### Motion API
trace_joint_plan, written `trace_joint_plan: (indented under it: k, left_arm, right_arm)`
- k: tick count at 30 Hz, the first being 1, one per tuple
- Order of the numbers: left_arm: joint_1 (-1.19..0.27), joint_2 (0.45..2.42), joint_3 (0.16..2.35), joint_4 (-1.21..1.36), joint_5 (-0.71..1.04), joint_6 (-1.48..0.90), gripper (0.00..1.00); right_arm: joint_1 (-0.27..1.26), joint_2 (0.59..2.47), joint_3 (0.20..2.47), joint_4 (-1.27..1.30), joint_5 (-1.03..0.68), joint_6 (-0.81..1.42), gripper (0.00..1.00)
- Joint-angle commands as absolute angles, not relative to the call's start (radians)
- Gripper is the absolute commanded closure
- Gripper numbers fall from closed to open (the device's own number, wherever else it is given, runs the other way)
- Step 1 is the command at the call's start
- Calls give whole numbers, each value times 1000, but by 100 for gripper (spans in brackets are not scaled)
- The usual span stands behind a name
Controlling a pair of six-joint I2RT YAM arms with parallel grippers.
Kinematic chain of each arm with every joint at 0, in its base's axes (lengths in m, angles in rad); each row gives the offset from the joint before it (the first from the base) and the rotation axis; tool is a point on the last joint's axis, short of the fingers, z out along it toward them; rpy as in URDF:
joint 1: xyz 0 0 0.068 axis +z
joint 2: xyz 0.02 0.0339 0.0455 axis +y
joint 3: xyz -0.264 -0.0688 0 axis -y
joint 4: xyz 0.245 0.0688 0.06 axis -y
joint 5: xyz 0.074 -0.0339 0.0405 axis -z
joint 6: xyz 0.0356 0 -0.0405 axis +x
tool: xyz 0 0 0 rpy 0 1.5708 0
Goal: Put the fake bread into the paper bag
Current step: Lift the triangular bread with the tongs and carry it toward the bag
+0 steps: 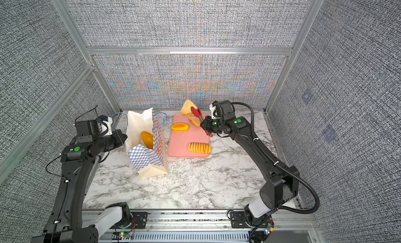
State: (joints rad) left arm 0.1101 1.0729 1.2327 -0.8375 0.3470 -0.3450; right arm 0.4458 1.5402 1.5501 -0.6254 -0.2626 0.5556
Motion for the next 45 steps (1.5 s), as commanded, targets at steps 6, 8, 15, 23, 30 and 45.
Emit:
trace_joint_plan:
  k: [6, 8, 15, 23, 30, 45]
  left_arm:
    - [110, 1073, 1242, -845, 350, -350, 100]
    - [110, 1075, 1243, -844, 350, -352, 100]
    - [111, 1075, 1247, -841, 351, -355, 100]
    - [111, 1073, 1247, -841, 352, -357, 100]
    - [111, 1072, 1246, -841, 354, -360, 100]
    - [111, 1072, 1246, -841, 353, -361, 100]
  right_arm:
    - [460, 1497, 1571, -651, -204, 509, 73]
    - [464, 1485, 1574, -656, -202, 506, 73]
    - [499, 1440, 1628, -701, -168, 476, 73]
    - [569, 1383, 1679, -698, -113, 432, 74]
    - [633, 1372, 1728, -704, -83, 388, 74]
    - [769, 1386, 1778, -677, -71, 282, 73]
